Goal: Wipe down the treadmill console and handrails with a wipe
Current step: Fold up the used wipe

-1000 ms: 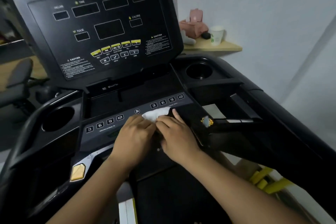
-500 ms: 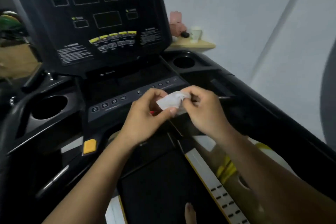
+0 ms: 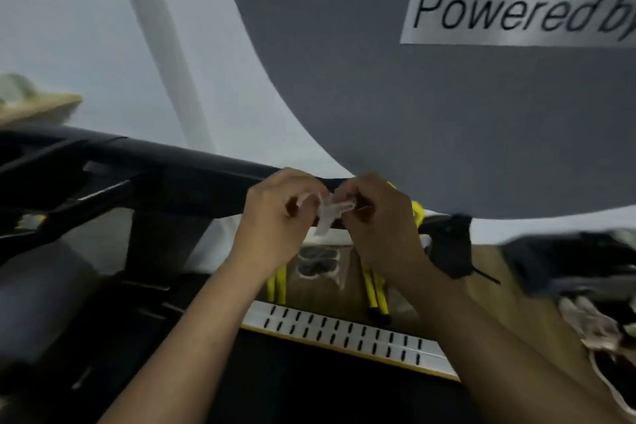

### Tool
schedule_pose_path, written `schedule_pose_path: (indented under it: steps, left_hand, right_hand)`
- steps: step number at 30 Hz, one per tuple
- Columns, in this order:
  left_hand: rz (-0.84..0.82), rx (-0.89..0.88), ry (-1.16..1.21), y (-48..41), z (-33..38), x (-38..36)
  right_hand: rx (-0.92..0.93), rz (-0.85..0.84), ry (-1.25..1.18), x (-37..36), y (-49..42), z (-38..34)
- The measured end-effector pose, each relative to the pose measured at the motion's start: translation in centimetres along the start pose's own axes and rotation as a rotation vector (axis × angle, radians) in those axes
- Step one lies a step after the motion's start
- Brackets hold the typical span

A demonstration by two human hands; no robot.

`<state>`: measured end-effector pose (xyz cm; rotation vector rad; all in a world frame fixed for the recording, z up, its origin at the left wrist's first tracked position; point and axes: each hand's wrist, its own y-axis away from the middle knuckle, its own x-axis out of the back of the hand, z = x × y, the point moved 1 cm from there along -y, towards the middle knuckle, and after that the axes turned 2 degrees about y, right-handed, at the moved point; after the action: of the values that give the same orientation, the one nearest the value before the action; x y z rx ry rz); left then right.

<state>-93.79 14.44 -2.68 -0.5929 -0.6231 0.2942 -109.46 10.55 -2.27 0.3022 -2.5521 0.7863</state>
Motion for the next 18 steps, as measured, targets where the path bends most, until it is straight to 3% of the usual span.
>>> schedule_pose_path:
  steps: [4,9,13,18]
  left_hand:
    - [-0.074,-0.143,-0.053,-2.3,3.6,-11.6]
    - [-0.106,-0.15,0.016,-3.8,7.9,-25.6]
    - [-0.266,-0.126,0.015,-3.7,9.1,-33.6]
    - [-0.459,-0.245,-0.097,-3.6,7.2,-41.7]
  right_hand:
    - [0.058,0.082,0.171,9.8,1.8,7.9]
    - [0.017,0.114,0.301,20.8,4.2,17.0]
    - [-0.102,0.037,0.349,26.1,6.8,23.0]
    - [-0.184,-0.091,0.441,28.7,8.9,29.9]
